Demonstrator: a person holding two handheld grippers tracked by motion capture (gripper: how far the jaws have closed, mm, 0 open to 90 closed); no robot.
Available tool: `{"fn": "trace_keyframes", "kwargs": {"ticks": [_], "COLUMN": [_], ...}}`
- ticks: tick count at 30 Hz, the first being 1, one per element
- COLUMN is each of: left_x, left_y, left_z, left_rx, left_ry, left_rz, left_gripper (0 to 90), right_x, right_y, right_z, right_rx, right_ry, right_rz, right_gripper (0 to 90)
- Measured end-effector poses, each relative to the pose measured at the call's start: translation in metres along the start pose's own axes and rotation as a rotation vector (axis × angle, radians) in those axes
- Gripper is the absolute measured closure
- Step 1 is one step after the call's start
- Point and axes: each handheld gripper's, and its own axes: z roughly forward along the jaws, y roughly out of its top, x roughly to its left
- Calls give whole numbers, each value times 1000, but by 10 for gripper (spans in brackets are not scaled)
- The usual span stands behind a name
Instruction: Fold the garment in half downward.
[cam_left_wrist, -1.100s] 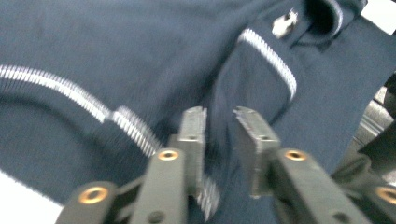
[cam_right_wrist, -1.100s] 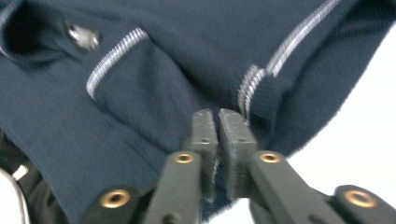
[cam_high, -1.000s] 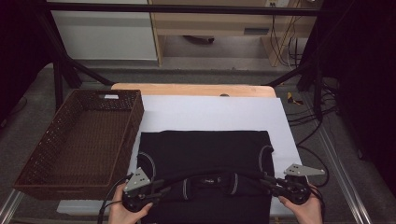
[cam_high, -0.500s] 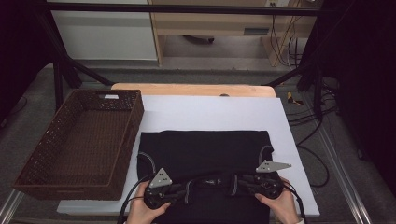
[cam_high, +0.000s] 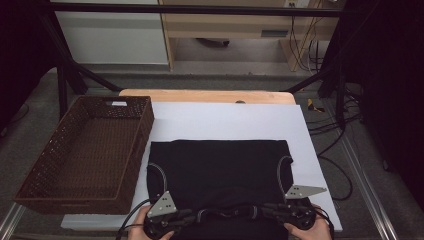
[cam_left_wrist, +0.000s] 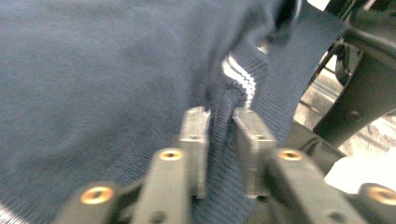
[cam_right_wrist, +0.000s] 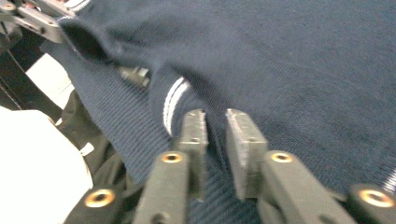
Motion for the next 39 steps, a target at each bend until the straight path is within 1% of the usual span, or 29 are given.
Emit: {"fn": "trace_keyframes", "kwargs": {"ticks": [1, 3, 4, 5, 7, 8, 9, 11, 14, 16, 18, 19, 21, 22, 24, 25, 26, 27, 28, 29, 31, 32, 34, 37, 38, 39], "left_x": [3, 12, 18, 23, 31, 34, 36, 37, 36, 35, 34, 32, 30, 28, 27, 27, 27, 27, 27, 27, 28, 29, 31, 35, 36, 37], "left_y": [0, -1, -3, -5, -12, -15, -19, -26, -32, -35, -38, -39, -40, -41, -41, -41, -41, -40, -40, -39, -37, -35, -32, -29, -29, -30], "left_z": [-5, -15, -19, -22, -26, -26, -26, -24, -22, -22, -23, -23, -24, -23, -23, -23, -23, -23, -24, -24, -28, -32, -43, -61, -64, -65], "left_rx": [-17, -47, -57, -58, -39, -26, -11, 20, 68, 77, 83, 77, 85, 85, 80, 79, 77, 78, 77, 82, 93, 94, 86, 81, 86, 84], "left_ry": [22, 80, 104, 129, 186, 212, 229, 235, 255, 256, 259, 257, 258, 260, 252, 242, 230, 226, 223, 222, 222, 221, 228, 236, 229, 223], "left_rz": [-15, -54, -72, -98, -135, -149, -158, -187, -195, -207, -211, -219, -210, -207, -208, -208, -210, -210, -205, -198, -186, -186, -180, -183, -181, -178], "left_gripper": [660, 582, 553, 514, 496, 488, 484, 484, 497, 507, 517, 524, 551, 570, 629, 660, 711, 752, 771, 786, 806, 811, 816, 817, 815, 812], "right_x": [-1, -8, -12, -16, -24, -27, -29, -31, -33, -34, -35, -36, -36, -36, -34, -34, -34, -35, -35, -34, -33, -32, -29, -21, -19, -17], "right_y": [-1, -3, -4, -5, -8, -11, -13, -17, -21, -23, -24, -26, -28, -28, -27, -26, -25, -25, -25, -25, -23, -22, -19, -15, -15, -15], "right_z": [-4, -12, -15, -18, -21, -21, -21, -18, -14, -13, -13, -12, -10, -10, -9, -9, -9, -10, -10, -11, -14, -15, -21, -33, -35, -35], "right_rx": [-27, -73, -98, -106, -110, -100, -85, -57, -30, -23, -3, -3, -5, -1, 8, 13, 16, 14, 16, 17, 13, 13, -2, -28, -22, -4], "right_ry": [-24, -75, -110, -143, -182, -195, -204, -230, -240, -259, -292, -287, -277, -275, -276, -273, -266, -262, -256, -253, -254, -252, -251, -227, -214, -202], "right_rz": [2, 13, 24, 38, 60, 76, 77, 69, 60, 55, 45, 45, 47, 39, 41, 50, 59, 70, 81, 87, 81, 86, 76, 82, 80, 84], "right_gripper": [656, 592, 540, 516, 507, 502, 502, 502, 506, 508, 510, 512, 555, 580, 664, 696, 731, 765, 784, 794, 802, 804, 804, 803, 802, 798]}}
